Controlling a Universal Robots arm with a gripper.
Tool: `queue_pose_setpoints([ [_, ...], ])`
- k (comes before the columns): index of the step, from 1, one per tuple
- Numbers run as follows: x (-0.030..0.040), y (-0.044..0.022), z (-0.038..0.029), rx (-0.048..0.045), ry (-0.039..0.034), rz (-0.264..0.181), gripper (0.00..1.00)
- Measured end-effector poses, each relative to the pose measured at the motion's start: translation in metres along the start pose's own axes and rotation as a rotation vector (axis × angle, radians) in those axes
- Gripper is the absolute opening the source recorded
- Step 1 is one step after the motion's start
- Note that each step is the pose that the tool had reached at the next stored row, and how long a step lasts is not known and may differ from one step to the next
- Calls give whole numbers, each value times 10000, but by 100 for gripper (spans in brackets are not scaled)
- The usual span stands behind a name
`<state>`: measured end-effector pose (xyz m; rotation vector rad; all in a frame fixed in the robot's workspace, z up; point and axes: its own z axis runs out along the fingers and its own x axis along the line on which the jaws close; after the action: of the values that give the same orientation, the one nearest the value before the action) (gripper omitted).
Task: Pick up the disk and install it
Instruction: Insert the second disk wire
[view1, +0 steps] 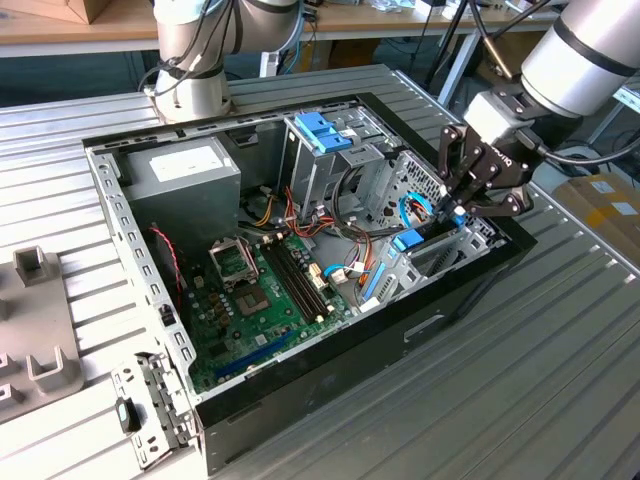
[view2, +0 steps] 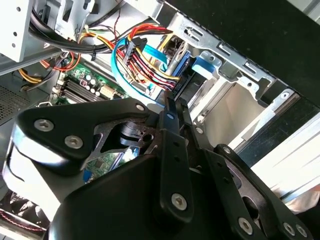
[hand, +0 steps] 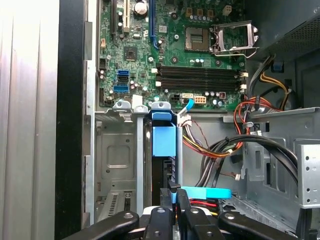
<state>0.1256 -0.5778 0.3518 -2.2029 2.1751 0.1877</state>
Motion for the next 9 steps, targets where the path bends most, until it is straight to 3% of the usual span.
queue_pose_setpoints([
  [9,2,-6,13,1,-7,-11,16],
])
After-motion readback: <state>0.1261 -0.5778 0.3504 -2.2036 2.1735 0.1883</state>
